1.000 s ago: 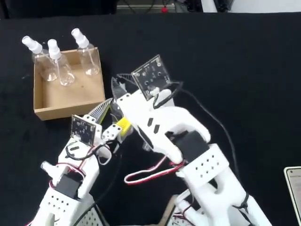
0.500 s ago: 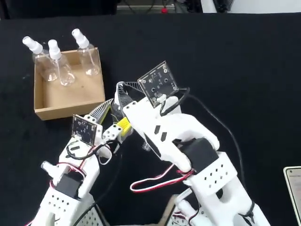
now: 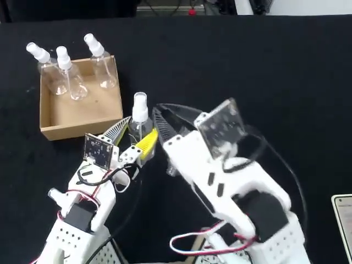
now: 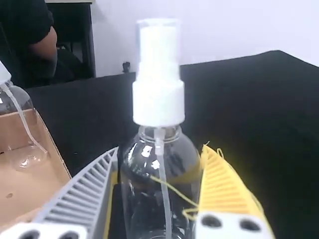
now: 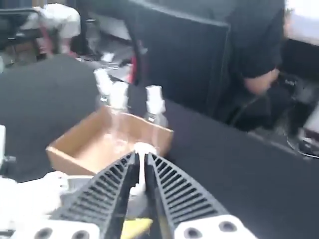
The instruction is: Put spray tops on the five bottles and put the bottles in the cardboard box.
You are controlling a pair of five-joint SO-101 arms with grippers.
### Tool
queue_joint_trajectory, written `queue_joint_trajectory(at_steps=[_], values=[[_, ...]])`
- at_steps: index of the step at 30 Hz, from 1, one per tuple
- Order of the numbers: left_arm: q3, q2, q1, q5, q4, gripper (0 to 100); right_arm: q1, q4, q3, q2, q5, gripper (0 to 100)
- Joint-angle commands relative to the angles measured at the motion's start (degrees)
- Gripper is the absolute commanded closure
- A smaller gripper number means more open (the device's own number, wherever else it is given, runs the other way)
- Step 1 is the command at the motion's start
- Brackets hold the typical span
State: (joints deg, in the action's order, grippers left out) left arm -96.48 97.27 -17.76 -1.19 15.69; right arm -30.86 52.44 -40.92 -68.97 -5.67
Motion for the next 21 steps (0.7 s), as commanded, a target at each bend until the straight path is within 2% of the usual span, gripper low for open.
queue_joint_trajectory(at_steps=[1, 9, 14, 16, 21], values=[[-1.27, 1.14, 3.12, 0.09, -0.35, 87, 6.68, -5.71, -8.22, -0.4, 0.18, 98.7], [-1.19, 1.23, 11.12, 0.09, -0.44, 87, 11.34, -19.08, -32.22, -0.92, 0.26, 98.7], [-1.19, 1.23, 15.78, 0.09, -0.44, 87, 11.25, -33.41, -43.12, -0.84, 0.26, 98.7], [-0.66, 1.32, 20.0, 0.09, -1.05, 87, 11.25, -37.19, -45.14, -0.84, 0.26, 98.7], [-1.19, 0.88, 34.24, 0.09, -17.32, 87, 11.16, -37.54, -45.76, -0.84, 0.18, 98.7]])
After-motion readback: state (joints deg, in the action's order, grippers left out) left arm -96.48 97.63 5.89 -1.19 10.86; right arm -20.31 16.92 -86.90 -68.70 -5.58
